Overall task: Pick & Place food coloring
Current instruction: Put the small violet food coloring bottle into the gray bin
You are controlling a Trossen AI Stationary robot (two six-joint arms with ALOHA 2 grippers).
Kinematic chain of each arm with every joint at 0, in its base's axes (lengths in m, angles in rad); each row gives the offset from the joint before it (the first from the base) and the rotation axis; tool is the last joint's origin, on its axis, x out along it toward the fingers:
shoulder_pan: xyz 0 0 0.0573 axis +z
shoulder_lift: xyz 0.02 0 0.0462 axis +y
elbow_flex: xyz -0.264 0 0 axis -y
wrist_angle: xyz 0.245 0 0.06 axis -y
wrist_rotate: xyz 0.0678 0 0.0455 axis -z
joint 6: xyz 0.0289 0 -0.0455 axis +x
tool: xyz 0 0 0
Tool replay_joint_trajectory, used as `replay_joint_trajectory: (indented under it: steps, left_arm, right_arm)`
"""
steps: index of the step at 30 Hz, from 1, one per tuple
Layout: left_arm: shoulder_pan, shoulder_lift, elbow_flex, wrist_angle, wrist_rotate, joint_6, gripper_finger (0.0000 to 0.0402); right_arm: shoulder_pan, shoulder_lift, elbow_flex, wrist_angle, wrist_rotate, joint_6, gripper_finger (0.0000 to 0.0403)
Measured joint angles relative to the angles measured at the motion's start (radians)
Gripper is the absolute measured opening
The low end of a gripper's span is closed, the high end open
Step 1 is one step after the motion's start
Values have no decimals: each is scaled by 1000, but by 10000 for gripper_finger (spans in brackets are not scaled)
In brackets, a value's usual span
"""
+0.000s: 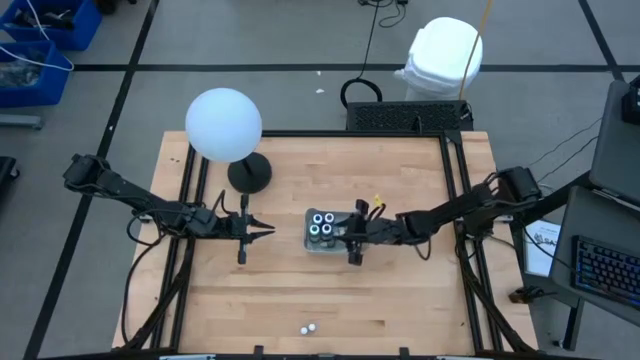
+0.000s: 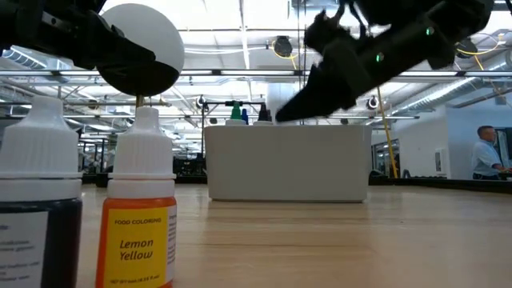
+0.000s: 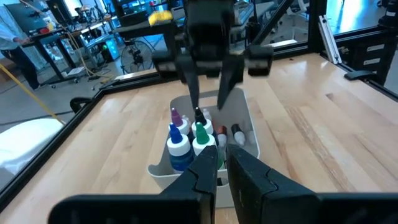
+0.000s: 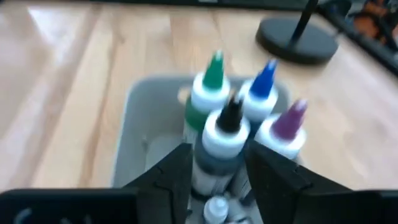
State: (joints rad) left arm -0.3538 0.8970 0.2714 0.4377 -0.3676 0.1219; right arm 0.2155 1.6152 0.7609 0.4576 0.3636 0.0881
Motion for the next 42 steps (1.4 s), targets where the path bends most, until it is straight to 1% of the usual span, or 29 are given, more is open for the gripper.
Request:
replay_joint_trajectory:
  steps: [4, 7, 10, 13, 14, 17, 20, 23, 25, 28, 32, 35, 37, 40, 42]
  left_arm:
    - [0, 0, 0, 0, 0, 0, 42]
    - [0, 0, 0, 0, 0, 0, 42]
    - [0, 0, 0, 0, 0, 8, 42]
    - [0, 0, 0, 0, 0, 13, 42]
    - [0, 0, 0, 0, 0, 13, 42]
    - [0, 0, 0, -16, 0, 15, 42]
    - [1, 0, 0, -21, -20, 39, 42]
    - [7, 0, 0, -23, -43, 42, 42]
    - [15, 0, 0, -24, -44, 41, 42]
    - [25, 0, 0, -29, -43, 37, 42]
    - [38, 0, 0, -48, -43, 38, 42]
    - [50, 0, 0, -48, -43, 34, 42]
    - [56, 0, 0, -47, -43, 22, 42]
    - [64, 0, 0, -52, -44, -48, 42]
    - [63, 0, 0, -75, -41, -101, 42]
  right_arm:
    - [1, -130, 0, -97, 3, -29, 148]
    - [3, -269, -25, -188, 4, -68, 130]
    - [-11, -431, -112, -203, -3, -95, 86]
    - [-27, -588, -209, -197, -49, -77, 23]
    - [-23, -634, -245, -192, -59, -73, 12]
    - [-3, -747, -358, -142, -78, -69, 10]
    - [8, -862, -478, -30, -96, -87, 2]
    - [0, -994, -561, -16, -110, -85, 1]
    - [-12, -1072, -581, -67, -127, -70, 1]
    - [-18, -1163, -583, -142, -190, -76, 0]
    - [-26, -1299, -583, -203, -219, -90, 0]
    - [-26, -1356, -611, -206, -239, -74, 0]
    - [-24, -1372, -644, -179, -238, -72, 0]
    - [-24, -1372, -692, -121, -237, -84, 0]
    - [-24, -1364, -728, -53, -236, -98, 0]
